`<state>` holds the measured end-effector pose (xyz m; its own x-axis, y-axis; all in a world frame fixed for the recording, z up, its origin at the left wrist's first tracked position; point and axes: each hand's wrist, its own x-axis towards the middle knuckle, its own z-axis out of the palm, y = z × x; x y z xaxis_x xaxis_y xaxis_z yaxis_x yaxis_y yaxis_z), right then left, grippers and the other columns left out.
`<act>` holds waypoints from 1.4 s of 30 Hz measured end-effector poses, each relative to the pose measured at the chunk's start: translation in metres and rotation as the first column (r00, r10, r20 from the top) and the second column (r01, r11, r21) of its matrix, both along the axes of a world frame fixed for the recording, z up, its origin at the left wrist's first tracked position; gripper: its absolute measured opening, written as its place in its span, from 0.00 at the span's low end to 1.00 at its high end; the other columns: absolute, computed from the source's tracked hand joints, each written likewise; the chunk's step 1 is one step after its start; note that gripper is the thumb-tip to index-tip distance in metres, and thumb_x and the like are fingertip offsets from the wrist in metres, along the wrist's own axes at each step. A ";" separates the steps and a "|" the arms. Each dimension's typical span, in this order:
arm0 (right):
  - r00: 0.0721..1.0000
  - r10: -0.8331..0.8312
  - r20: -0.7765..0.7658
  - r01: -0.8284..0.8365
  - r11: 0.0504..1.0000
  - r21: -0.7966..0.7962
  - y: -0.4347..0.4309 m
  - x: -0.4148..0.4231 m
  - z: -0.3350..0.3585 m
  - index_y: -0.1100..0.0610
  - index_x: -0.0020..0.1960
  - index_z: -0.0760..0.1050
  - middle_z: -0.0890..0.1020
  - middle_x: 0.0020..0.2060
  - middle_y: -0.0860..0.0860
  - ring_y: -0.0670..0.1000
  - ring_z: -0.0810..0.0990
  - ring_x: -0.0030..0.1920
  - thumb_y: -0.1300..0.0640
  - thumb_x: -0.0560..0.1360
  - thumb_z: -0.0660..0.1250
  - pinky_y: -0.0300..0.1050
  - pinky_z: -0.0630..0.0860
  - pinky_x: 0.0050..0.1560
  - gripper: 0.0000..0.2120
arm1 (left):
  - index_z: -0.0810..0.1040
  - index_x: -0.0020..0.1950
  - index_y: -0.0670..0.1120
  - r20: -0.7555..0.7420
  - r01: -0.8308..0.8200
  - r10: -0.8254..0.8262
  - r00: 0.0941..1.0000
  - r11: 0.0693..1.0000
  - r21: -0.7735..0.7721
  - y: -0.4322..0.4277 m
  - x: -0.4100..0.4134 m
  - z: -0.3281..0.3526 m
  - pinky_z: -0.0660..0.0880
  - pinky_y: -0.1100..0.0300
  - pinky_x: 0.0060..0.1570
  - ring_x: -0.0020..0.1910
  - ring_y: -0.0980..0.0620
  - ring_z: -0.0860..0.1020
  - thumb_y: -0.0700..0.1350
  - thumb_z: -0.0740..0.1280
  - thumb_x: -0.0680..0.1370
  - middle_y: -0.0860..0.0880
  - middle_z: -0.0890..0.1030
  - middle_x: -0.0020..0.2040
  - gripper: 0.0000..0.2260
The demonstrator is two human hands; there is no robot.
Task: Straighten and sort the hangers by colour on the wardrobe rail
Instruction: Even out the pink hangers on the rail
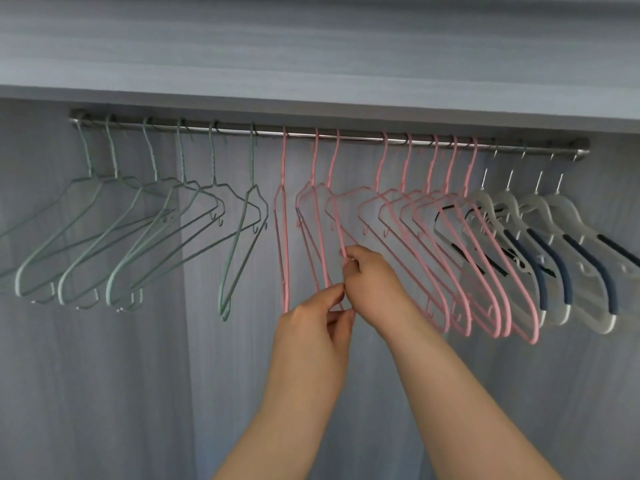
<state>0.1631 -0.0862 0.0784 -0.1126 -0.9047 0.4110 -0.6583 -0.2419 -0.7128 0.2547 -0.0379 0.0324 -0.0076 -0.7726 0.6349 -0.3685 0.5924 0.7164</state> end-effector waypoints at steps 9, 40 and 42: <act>0.999 -0.048 0.026 0.049 0.998 -0.048 0.009 -0.001 0.002 0.63 0.63 0.69 0.77 0.50 0.59 0.55 0.75 0.49 0.62 0.79 0.51 0.38 0.65 0.41 0.15 | 0.79 0.55 0.52 -0.020 0.014 -0.015 1.000 0.999 -0.044 0.000 -0.005 -0.003 0.73 0.76 0.43 0.45 0.65 0.78 0.37 0.66 0.74 0.57 0.82 0.40 0.14; 0.886 -0.401 -0.231 0.285 0.866 -0.410 0.054 -0.048 -0.008 0.59 0.70 0.63 0.66 0.66 0.55 0.54 0.65 0.66 0.61 0.77 0.57 0.41 0.64 0.62 0.21 | 0.78 0.53 0.51 -0.062 -0.032 0.013 0.998 0.950 -0.310 0.016 -0.027 0.000 0.67 0.82 0.41 0.39 0.64 0.74 0.41 0.71 0.69 0.60 0.74 0.43 0.14; 0.870 -0.409 -0.277 0.305 0.886 -0.350 0.049 -0.056 -0.007 0.60 0.69 0.64 0.69 0.65 0.57 0.56 0.68 0.64 0.63 0.77 0.57 0.44 0.66 0.59 0.20 | 0.77 0.52 0.52 -0.098 0.054 -0.082 0.992 0.963 -0.265 0.020 -0.038 0.000 0.68 0.81 0.40 0.40 0.63 0.76 0.39 0.72 0.70 0.60 0.76 0.44 0.14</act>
<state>0.1066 -0.0376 0.0714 -0.2142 -0.6649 0.7156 -0.9231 -0.1018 -0.3709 0.2170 -0.0184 0.0323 0.0250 -0.5801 0.8142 -0.2503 0.7849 0.5668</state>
